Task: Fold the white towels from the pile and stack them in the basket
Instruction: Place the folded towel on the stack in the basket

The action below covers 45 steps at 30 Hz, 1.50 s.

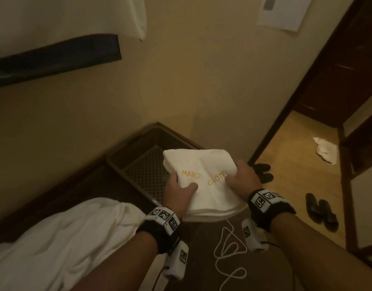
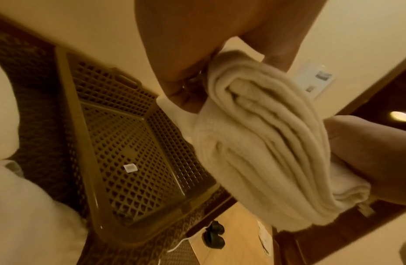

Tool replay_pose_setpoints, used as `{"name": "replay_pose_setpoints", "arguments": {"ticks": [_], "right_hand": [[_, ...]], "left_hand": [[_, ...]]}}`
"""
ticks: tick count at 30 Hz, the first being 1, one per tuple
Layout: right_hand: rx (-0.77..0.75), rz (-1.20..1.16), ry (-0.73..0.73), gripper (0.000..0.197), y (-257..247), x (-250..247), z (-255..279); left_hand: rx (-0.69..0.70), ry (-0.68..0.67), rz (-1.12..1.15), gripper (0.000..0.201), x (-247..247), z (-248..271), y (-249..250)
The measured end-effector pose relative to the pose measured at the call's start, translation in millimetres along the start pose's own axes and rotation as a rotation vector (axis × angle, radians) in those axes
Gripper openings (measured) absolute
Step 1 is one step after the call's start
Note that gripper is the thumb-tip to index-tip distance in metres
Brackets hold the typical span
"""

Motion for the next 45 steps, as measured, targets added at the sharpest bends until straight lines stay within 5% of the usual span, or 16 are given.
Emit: {"name": "replay_pose_setpoints", "arguments": {"ticks": [8, 17, 22, 28, 45], "right_hand": [[-0.135, 0.100, -0.264, 0.031, -47, 83, -116], [-0.326, 0.112, -0.572, 0.018, -75, 184, -222], [-0.317, 0.065, -0.701, 0.026, -49, 227, -247], [-0.159, 0.328, -0.794, 0.042, 19, 259, -260], [-0.114, 0.696, -0.870, 0.047, 73, 273, -280]], "left_hand": [[-0.179, 0.165, -0.011, 0.050, -28, -79, -37], [-0.336, 0.418, 0.024, 0.033, -35, -149, -78], [-0.478, 0.547, -0.004, 0.022, -18, -162, -117], [-0.736, 0.510, -0.079, 0.029, 30, -154, -169], [-0.883, 0.547, -0.116, 0.033, 59, -171, -194]]}}
Point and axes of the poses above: each hand's wrist, its own z-axis away from the middle knuckle, its own x-axis out of the palm, y = z × x, the point moved 6 cm from there along -z, towards the middle knuckle, and after that the axes turned 9 degrees about -z, right-handed, at the moved point
